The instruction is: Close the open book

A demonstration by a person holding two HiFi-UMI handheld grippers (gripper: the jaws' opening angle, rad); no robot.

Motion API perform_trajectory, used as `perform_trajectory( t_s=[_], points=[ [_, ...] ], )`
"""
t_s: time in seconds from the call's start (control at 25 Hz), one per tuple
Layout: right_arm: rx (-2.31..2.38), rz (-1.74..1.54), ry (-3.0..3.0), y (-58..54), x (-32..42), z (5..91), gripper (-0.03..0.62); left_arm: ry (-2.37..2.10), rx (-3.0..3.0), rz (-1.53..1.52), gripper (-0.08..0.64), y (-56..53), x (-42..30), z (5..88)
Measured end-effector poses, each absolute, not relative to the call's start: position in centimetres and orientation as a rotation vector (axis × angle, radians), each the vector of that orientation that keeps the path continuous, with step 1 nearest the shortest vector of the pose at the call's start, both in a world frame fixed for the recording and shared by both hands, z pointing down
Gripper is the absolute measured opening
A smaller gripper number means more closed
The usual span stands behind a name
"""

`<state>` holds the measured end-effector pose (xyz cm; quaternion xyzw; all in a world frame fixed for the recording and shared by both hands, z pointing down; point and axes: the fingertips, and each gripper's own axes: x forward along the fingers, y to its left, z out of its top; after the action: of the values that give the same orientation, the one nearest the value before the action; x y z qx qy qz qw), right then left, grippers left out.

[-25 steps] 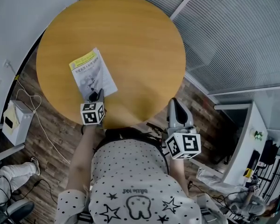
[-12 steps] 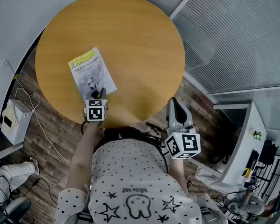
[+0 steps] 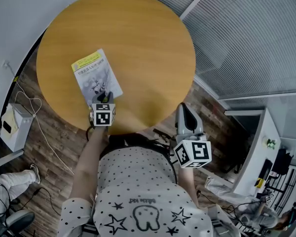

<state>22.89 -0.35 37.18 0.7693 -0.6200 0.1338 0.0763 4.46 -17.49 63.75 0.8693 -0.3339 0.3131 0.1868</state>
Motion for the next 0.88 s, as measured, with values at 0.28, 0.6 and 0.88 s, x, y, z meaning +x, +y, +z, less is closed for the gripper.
perform_trajectory(
  t_s=[0.28,0.6,0.88],
  points=[
    [2.315,0.409,-1.849,-0.3,23.1,37.3,0.005,-0.942,2.475,0.924,0.117,-17.6,4.8,64.0],
    [2.320,0.413,-1.843,0.1,23.7,37.4,0.005,-0.923,2.472,0.957,0.130,-17.3,5.1,64.3],
    [2.318,0.417,-1.848,0.1,24.1,37.4,0.005,-0.840,2.564,0.933,0.257,-15.7,6.3,64.3]
  ],
)
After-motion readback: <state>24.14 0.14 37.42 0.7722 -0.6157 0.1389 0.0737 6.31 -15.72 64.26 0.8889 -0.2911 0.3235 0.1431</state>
